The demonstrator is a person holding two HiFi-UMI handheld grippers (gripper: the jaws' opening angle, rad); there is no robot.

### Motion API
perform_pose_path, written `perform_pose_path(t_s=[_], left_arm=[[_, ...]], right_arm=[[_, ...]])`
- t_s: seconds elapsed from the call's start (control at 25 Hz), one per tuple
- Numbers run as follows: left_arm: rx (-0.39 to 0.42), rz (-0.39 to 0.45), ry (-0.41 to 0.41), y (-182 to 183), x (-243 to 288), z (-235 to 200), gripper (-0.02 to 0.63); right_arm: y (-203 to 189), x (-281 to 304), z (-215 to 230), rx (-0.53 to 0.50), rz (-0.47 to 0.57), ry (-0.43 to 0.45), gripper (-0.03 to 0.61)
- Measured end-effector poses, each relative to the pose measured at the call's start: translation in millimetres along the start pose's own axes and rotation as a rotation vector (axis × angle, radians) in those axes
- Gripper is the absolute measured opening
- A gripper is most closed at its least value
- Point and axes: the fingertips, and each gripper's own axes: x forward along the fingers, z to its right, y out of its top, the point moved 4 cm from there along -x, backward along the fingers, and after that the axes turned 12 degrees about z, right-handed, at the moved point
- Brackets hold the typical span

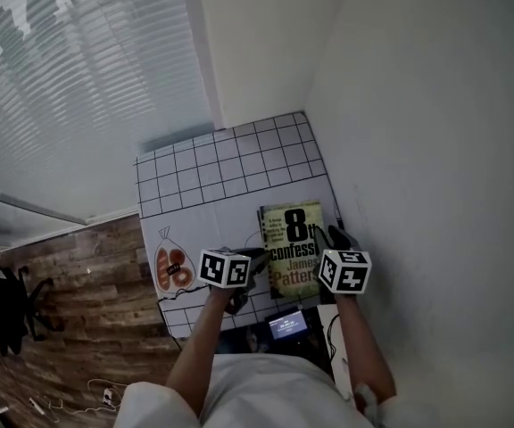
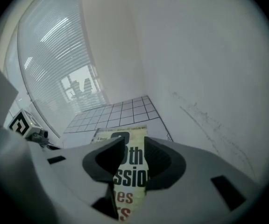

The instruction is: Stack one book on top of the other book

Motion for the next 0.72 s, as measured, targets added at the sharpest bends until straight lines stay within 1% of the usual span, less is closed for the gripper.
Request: perform_pose_path(t_s=[0.08, 0.24, 0.36, 0.52, 0.64, 0.72], left_arm=[[0.020, 0.018, 0.003, 5, -5, 2, 0.080], [0.096, 0.069, 0.037, 15, -24, 5, 0.073], [0.160, 0.115, 0.057, 24, -38, 8, 0.037], [0.238, 0.170, 0.078, 37, -61, 18, 0.015], [0.294, 0.240, 0.089, 51, -76, 30, 0.009], [0.346, 0.298, 0.099, 60, -86, 42, 0.009]], right_arm=[[0, -6, -3, 0.003, 0.017, -0.006, 0.122], [0, -21, -15, -0.023, 0.056, 0.016, 0.013], [4, -31, -25, -0.061, 0.107, 0.048, 0.008], [18, -50, -39, -0.052, 0.203, 0.081, 0.008], [31, -62, -47, -0.044, 0.264, 0.102, 0.008], [36, -69, -52, -0.051, 0.296, 0.118, 0.008]])
